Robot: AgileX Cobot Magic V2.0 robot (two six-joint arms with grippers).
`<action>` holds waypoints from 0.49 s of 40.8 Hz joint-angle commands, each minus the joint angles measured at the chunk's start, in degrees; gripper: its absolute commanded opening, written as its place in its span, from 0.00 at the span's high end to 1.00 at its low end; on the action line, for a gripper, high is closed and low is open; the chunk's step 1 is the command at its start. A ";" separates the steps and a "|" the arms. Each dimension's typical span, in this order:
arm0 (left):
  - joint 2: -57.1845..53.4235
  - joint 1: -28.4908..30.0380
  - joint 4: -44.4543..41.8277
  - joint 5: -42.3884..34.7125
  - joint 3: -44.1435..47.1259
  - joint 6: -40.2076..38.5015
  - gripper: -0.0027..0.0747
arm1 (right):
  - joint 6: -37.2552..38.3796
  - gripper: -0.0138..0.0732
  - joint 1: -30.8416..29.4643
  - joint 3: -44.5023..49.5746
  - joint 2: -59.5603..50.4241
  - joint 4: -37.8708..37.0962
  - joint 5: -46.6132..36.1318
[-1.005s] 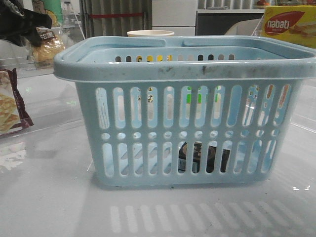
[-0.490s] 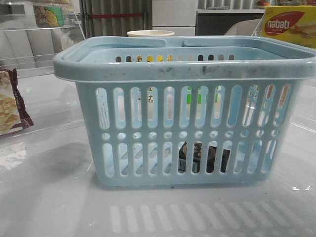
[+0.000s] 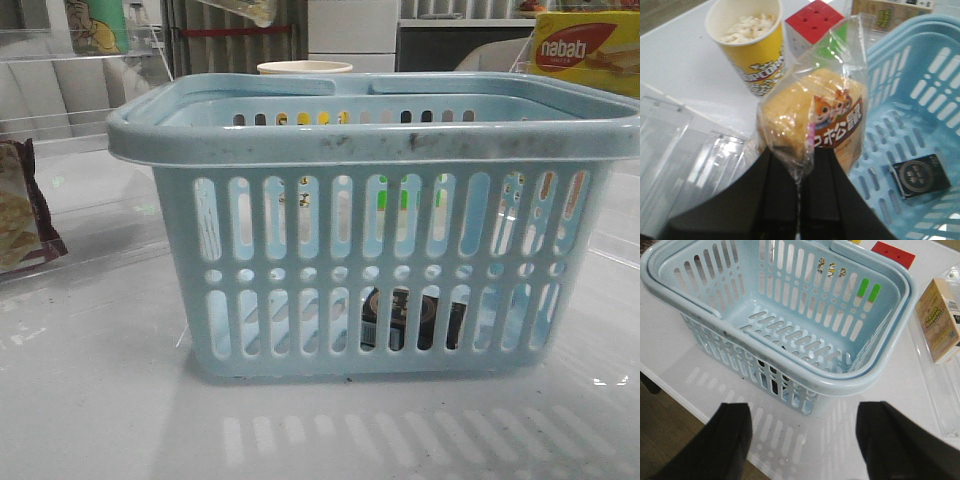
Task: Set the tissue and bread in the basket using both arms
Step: 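Move the bread over the basket with the left gripper and release it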
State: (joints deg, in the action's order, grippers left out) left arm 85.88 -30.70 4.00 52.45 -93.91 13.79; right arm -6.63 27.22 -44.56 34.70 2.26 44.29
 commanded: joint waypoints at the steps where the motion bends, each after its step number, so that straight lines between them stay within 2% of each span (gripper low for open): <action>1: -1.87 -3.36 0.44 -3.74 -1.69 0.13 0.85 | -0.28 0.21 0.00 -1.57 0.15 -0.61 -4.10; 10: 2.21 -7.18 1.18 -3.99 -1.69 0.13 0.85 | -0.28 0.21 0.00 -1.57 0.15 -0.61 -4.10; 20: 10.10 -7.78 8.32 -3.99 -1.69 0.13 0.85 | -0.28 0.21 0.00 -1.57 0.15 -0.61 -4.04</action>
State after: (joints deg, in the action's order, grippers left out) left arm 96.10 -37.92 8.61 51.98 -93.91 13.79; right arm -6.63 27.22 -44.56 34.70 2.26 44.29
